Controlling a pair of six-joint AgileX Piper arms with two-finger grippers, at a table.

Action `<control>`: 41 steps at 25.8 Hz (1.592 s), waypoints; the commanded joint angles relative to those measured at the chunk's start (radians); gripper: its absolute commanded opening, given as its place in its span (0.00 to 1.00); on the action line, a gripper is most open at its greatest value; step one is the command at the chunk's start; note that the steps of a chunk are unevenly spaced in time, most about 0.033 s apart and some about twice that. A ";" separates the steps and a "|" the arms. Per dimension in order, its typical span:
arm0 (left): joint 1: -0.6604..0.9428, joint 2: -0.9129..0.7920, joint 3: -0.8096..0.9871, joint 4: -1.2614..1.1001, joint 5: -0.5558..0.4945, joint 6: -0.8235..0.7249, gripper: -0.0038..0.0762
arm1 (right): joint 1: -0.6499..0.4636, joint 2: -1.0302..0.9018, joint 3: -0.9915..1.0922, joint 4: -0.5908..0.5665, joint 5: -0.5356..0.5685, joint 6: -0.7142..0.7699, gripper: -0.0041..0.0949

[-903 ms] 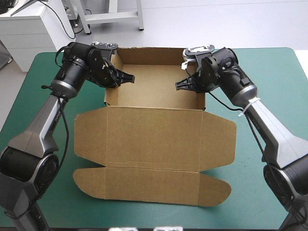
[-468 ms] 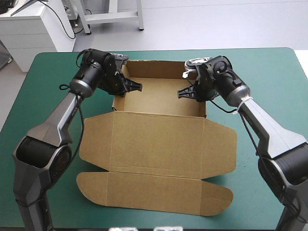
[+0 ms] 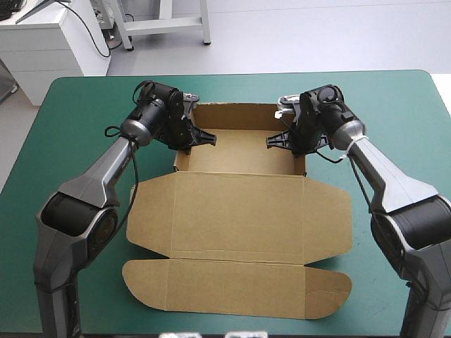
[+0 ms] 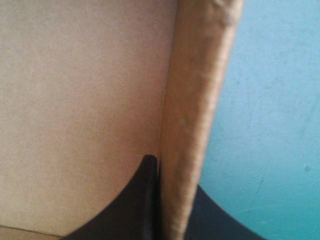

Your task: Fold the box

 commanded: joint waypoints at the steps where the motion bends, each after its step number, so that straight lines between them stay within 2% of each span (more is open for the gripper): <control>1: -0.014 -0.046 -0.021 -0.033 0.038 0.027 0.04 | 0.004 -0.026 -0.035 0.058 -0.033 -0.045 0.02; 4: -0.014 -0.040 -0.021 -0.029 0.038 0.071 0.04 | 0.004 -0.006 -0.037 0.072 -0.037 -0.045 0.02; 13: -0.014 -0.024 -0.021 -0.016 0.038 0.066 0.04 | 0.006 0.001 -0.038 0.065 -0.058 -0.045 0.05; 15: -0.014 -0.021 -0.021 -0.016 0.038 0.066 0.04 | 0.006 0.001 -0.038 0.063 -0.058 -0.045 0.10; 18: -0.014 -0.021 -0.021 -0.016 0.038 0.066 0.09 | 0.006 0.001 -0.038 0.048 -0.054 -0.045 0.30; 20: -0.014 -0.021 -0.021 -0.016 0.038 0.066 0.15 | 0.006 0.001 -0.038 0.036 -0.054 -0.045 0.42; 21: -0.014 -0.021 -0.021 -0.016 0.038 0.066 0.24 | 0.006 0.001 -0.039 0.023 -0.054 -0.045 0.48; 25: -0.014 -0.021 -0.021 -0.016 0.038 0.066 0.43 | 0.006 0.001 -0.048 -0.020 -0.028 -0.045 0.49; 26: -0.014 -0.021 -0.021 -0.014 0.036 0.066 0.51 | 0.006 0.001 -0.061 -0.032 -0.021 -0.045 0.49; 27: -0.014 -0.021 -0.021 -0.014 0.036 0.066 0.53 | 0.006 0.001 -0.079 -0.045 -0.010 -0.045 0.49; 34: -0.014 -0.040 -0.021 0.006 0.035 0.066 0.54 | 0.006 0.001 -0.186 -0.119 0.079 -0.045 0.49; 37: -0.014 -0.064 -0.053 0.089 0.038 0.066 0.54 | 0.006 -0.014 -0.220 -0.062 0.079 -0.054 0.49; 41: -0.014 -0.107 -0.119 0.195 0.038 0.066 0.54 | 0.006 -0.032 -0.274 0.009 0.079 -0.155 0.49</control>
